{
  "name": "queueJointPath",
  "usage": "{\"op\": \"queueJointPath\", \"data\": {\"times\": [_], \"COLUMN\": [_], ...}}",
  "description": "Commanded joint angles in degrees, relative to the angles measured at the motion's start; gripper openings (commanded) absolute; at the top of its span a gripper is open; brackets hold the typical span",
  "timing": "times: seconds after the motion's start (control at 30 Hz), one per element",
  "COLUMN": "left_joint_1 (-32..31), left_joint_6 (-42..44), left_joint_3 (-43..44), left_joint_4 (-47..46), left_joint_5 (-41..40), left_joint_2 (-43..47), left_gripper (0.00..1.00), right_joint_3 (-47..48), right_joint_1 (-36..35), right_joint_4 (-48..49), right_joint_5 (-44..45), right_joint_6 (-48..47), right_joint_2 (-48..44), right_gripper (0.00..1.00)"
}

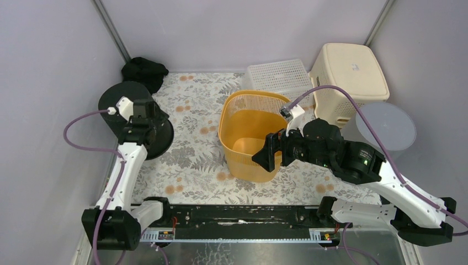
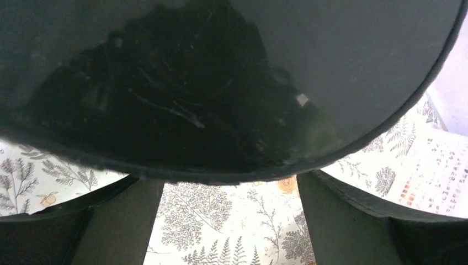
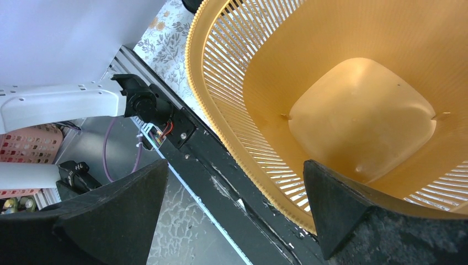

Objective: Turn the large container upside down
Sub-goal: Move the container to the center of the board.

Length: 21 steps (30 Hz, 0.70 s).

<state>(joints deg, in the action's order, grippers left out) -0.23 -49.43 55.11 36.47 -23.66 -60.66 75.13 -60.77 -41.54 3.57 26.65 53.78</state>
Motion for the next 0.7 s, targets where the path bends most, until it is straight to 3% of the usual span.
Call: {"op": "queueJointPath", "data": {"times": [0.0, 0.23, 0.43, 0.5, 0.57, 0.67], "left_joint_1": [0.24, -5.30, -8.74, -11.75, -14.13, -14.54], "left_joint_6": [4.49, 7.61, 9.68, 9.53, 8.62, 6.93], "left_joint_3": [-0.59, 3.06, 6.59, 8.54, 12.04, 18.79], "left_joint_4": [-8.70, -10.73, -11.77, -9.36, -4.20, 5.07], "left_joint_5": [6.93, 6.87, 12.61, 8.84, 2.14, -5.88], "left_joint_2": [-2.15, -0.81, -4.79, -3.26, -1.39, -0.07], "left_gripper": [0.93, 0.91, 0.90, 0.90, 0.99, 1.00], "right_joint_3": [0.28, 0.78, 1.74, 1.88, 1.74, 1.09], "right_joint_1": [-0.41, -0.40, -0.40, -0.40, -0.39, -0.42], "right_joint_4": [0.32, -0.12, -0.16, -0.50, -0.61, -0.49], "right_joint_5": [1.43, 1.85, 1.44, 1.56, 1.82, 1.64], "right_joint_6": [-0.40, -0.22, -0.21, -0.14, 0.01, 0.31], "right_joint_2": [-0.92, -0.91, -0.17, -0.33, -0.64, -0.93], "right_gripper": [1.00, 1.00, 0.99, 1.00, 1.00, 1.00]}}
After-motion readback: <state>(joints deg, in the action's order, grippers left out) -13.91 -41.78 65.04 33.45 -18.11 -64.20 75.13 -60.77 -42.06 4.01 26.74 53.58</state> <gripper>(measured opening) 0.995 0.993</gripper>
